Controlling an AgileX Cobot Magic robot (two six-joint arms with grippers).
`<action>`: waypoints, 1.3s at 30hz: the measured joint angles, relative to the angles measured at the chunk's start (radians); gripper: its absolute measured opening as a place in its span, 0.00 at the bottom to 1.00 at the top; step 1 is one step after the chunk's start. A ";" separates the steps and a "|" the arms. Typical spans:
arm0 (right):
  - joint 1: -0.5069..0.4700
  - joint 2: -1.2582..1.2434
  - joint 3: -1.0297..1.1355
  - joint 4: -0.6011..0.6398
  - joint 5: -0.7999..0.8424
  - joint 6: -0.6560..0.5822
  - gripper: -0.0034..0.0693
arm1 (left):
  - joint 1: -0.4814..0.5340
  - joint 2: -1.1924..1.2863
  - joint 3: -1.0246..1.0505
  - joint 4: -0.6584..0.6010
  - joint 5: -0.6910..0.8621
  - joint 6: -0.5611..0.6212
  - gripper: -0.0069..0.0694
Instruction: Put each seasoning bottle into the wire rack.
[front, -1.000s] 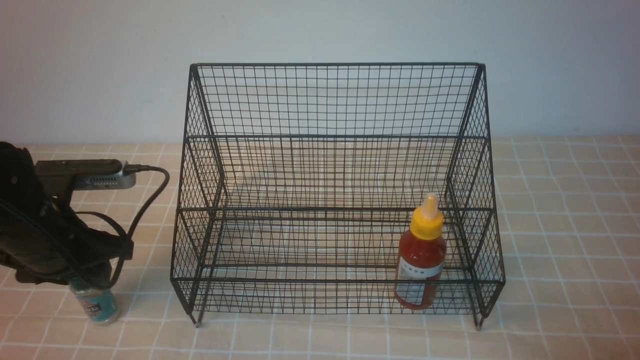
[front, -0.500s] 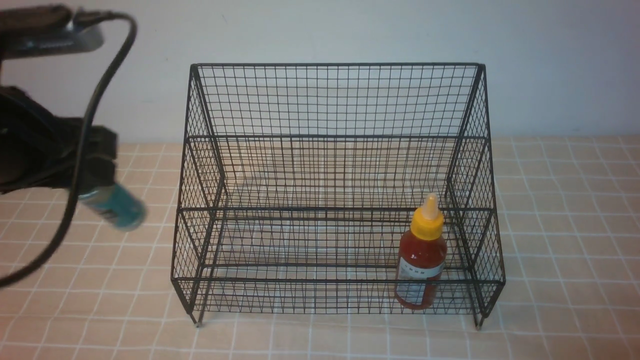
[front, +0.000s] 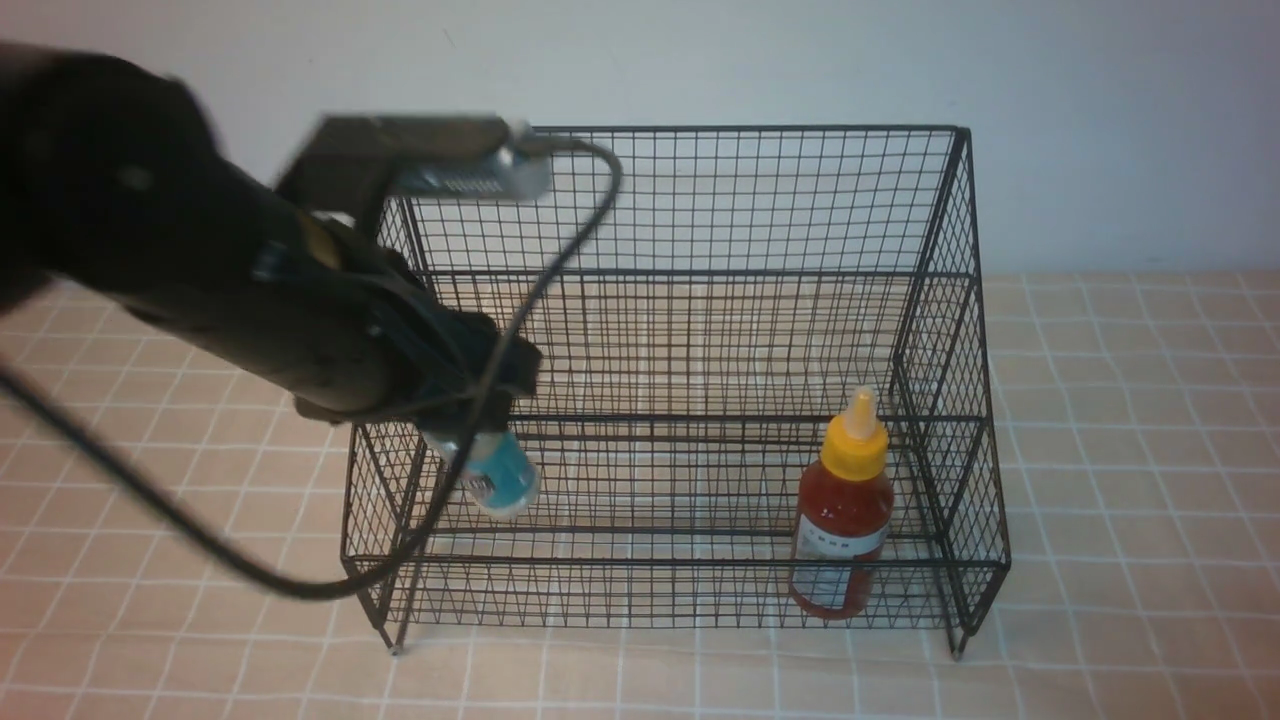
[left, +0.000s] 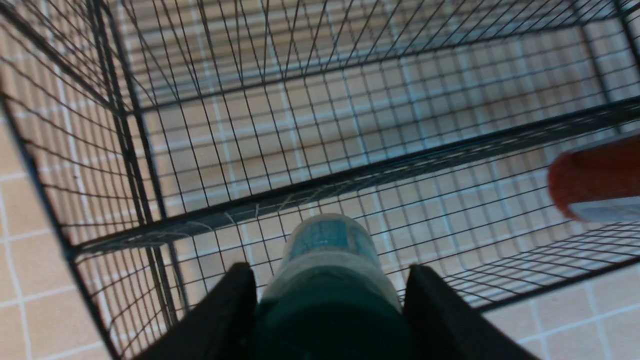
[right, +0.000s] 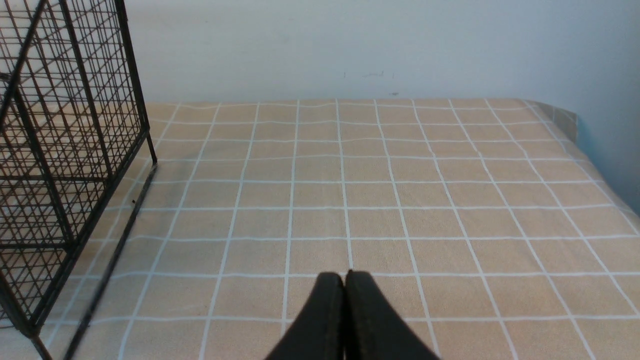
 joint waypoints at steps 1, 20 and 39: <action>0.000 0.000 0.000 0.000 0.000 0.000 0.03 | 0.000 0.004 0.000 0.000 0.000 0.000 0.53; 0.000 0.000 0.000 0.000 0.000 0.000 0.03 | 0.000 0.164 -0.003 0.027 0.000 0.008 0.74; 0.000 0.000 0.000 0.000 0.000 0.000 0.03 | 0.000 -0.105 -0.243 0.096 0.373 0.048 0.11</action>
